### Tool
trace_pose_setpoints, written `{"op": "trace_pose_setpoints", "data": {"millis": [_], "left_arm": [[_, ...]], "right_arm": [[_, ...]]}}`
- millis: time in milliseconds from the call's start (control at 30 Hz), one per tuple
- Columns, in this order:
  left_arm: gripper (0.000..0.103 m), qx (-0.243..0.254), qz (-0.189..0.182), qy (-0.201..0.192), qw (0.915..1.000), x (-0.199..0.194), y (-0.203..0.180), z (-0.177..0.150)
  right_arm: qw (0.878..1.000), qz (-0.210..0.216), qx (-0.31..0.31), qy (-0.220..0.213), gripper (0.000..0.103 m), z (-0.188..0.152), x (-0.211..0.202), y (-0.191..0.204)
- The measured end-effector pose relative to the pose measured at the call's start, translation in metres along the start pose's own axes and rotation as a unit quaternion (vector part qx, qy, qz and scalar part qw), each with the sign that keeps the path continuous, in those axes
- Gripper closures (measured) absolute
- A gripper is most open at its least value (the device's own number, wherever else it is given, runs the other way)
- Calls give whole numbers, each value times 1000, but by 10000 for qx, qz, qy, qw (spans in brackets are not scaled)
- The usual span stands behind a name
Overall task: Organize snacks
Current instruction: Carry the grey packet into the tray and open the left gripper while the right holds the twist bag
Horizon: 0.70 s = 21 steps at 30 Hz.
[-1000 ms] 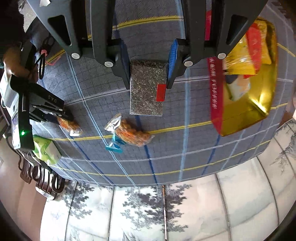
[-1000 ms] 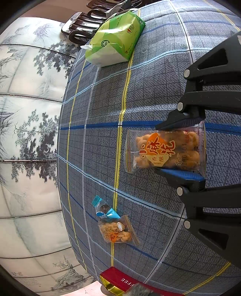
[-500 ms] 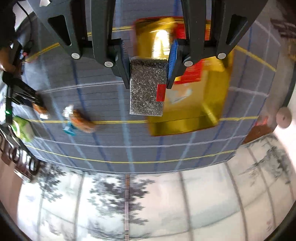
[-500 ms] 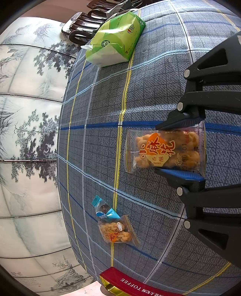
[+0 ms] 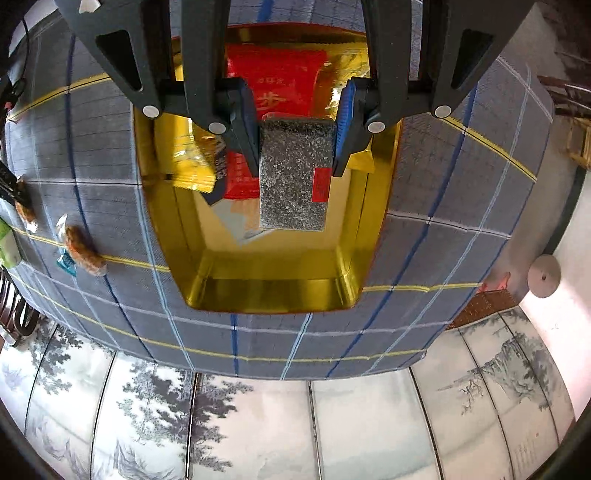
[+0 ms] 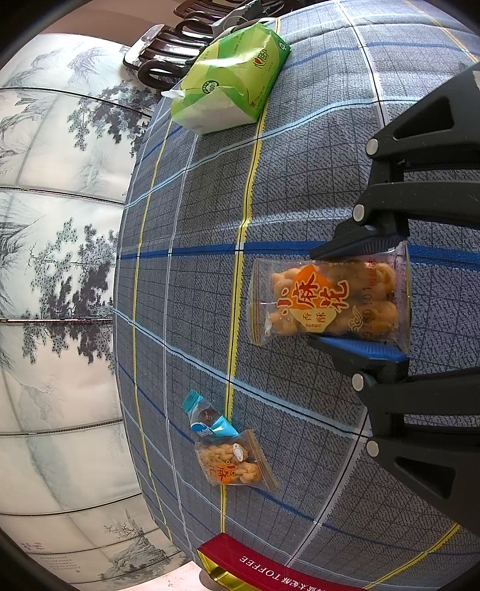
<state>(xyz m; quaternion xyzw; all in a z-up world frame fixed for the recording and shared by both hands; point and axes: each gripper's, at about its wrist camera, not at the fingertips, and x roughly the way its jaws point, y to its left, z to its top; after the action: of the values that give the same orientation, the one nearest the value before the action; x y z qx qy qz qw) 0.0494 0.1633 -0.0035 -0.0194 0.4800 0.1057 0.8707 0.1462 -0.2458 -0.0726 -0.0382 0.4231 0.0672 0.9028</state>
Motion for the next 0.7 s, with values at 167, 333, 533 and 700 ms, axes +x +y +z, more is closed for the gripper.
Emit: {"op": "trace_pose_setpoints", "data": {"millis": [167, 333, 533, 700], "left_arm": [[71, -41, 38, 83, 10000, 7, 7, -3], [71, -109, 83, 167, 9998, 14, 15, -7], [71, -108, 105, 178, 9997, 17, 17, -9], [71, -40, 215, 171, 9996, 18, 15, -9]], "right_arm": [[10000, -3, -1, -2, 63, -1, 0, 0], [10000, -5, 0, -3, 63, -1, 0, 0], [10000, -9, -1, -5, 63, -1, 0, 1], [10000, -14, -4, -9, 63, -2, 1, 2]]}}
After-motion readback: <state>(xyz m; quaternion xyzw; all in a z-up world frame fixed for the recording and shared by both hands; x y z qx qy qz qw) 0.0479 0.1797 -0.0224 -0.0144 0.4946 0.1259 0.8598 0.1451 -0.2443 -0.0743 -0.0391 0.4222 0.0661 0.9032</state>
